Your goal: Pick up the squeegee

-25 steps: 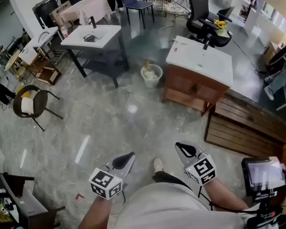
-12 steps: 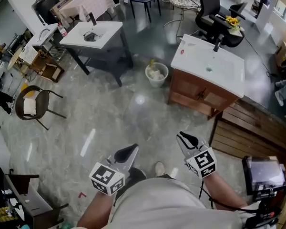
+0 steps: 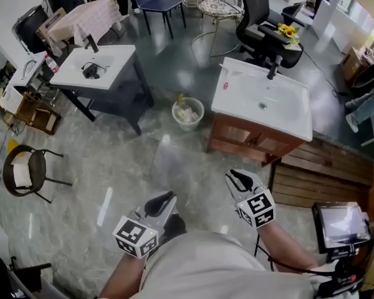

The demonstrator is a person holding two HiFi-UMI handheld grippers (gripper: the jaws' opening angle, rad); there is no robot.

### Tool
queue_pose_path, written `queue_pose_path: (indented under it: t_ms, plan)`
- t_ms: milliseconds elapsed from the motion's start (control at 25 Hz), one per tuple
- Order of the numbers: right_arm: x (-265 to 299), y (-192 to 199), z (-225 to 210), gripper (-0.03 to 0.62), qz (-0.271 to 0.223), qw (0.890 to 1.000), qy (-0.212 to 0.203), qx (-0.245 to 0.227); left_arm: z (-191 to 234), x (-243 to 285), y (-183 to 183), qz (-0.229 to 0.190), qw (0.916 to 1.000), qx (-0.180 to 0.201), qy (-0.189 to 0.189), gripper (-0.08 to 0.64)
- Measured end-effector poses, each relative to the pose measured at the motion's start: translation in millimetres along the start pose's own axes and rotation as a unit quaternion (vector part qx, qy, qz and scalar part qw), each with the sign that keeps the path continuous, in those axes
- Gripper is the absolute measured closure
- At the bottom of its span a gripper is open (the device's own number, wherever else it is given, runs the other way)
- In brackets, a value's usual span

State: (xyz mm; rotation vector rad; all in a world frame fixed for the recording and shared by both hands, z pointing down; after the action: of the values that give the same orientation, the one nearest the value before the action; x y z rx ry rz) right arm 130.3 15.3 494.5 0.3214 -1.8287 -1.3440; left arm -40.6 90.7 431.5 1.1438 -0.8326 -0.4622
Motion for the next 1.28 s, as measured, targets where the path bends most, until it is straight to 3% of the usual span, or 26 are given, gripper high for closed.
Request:
queue_pose_path:
  t_ms: [320,480,720,960,1120,1280]
  plan:
    - [122.3,-57.2,-70.8,0.508,-0.005,0.992,0.109,0.062,126.9,45.8,-49.7,0.015,0.9957,0.044,0.080,0.511]
    - [175.9,-65.5,-119.4,0.508,0.002,0.983,0.154,0.105,178.0,71.2,-58.7,0.028,0.9943,0.046,0.092,0.511]
    - [239.5,-88.5,-207.7,0.488,-0.004,0.969,0.210,0.127,233.2,111.2,-84.6,0.017,0.9974,0.030,0.063,0.511]
    - [311.0,-108.2,-308.8,0.472,-0.008,0.965,0.226,0.130,267.6,167.7,-120.7,0.016,0.9991,0.024,0.032,0.511]
    - [349.7,-101.3,-362.3,0.465,0.009,0.961,0.236,0.141,277.4,202.7,-141.2,0.024,0.9988,0.041,0.012,0.511]
    - [381.4,-87.9,-404.7,0.465,0.025,0.956,0.246,0.157,290.4,230.5,-151.5,0.032,0.9989,0.031,-0.015,0.511]
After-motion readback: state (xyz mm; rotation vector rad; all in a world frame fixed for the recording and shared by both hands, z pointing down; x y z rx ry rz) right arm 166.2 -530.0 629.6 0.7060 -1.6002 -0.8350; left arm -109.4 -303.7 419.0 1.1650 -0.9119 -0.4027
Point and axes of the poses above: the fingertips, and each gripper's own axes: x forward along the fingers, z to its left, y out of its underside, the point moved 1 cm from there along -x, backward along the fingers, and after that the axes turned 5 degrees about x, right-handed, at the moved point
